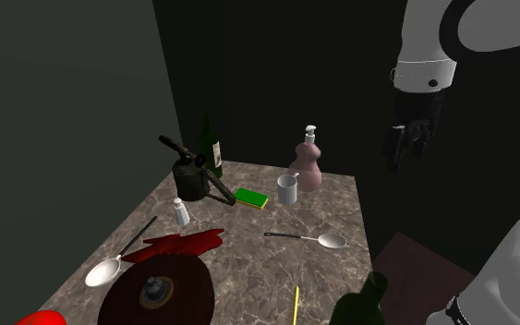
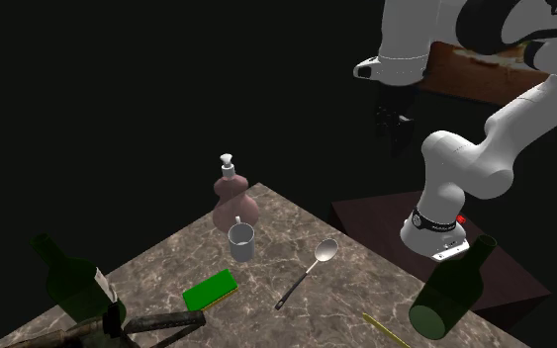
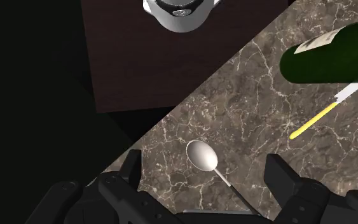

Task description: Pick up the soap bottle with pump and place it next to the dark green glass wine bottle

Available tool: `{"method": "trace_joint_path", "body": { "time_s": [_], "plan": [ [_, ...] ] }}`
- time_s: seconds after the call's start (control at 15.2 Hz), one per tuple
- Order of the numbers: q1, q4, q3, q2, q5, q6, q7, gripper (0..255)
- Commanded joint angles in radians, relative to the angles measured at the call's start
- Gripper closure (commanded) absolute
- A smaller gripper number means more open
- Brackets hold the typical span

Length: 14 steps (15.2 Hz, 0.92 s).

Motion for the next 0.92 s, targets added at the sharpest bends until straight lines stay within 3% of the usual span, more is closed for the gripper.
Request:
{"method": "trace_joint_path", "body": {
  "time_s": [0.0, 0.4, 0.86],
  "plan": [
    [0.0, 0.0, 0.0, 0.0, 0.0, 0.0, 0.0, 0],
    [-0.021, -0.099, -0.091, 0.06, -0.044, 0.259, -0.099, 0],
    [-0.032, -0.142, -0.203, 0.214, -0.058, 0.569, -0.219, 0]
  ]
}}
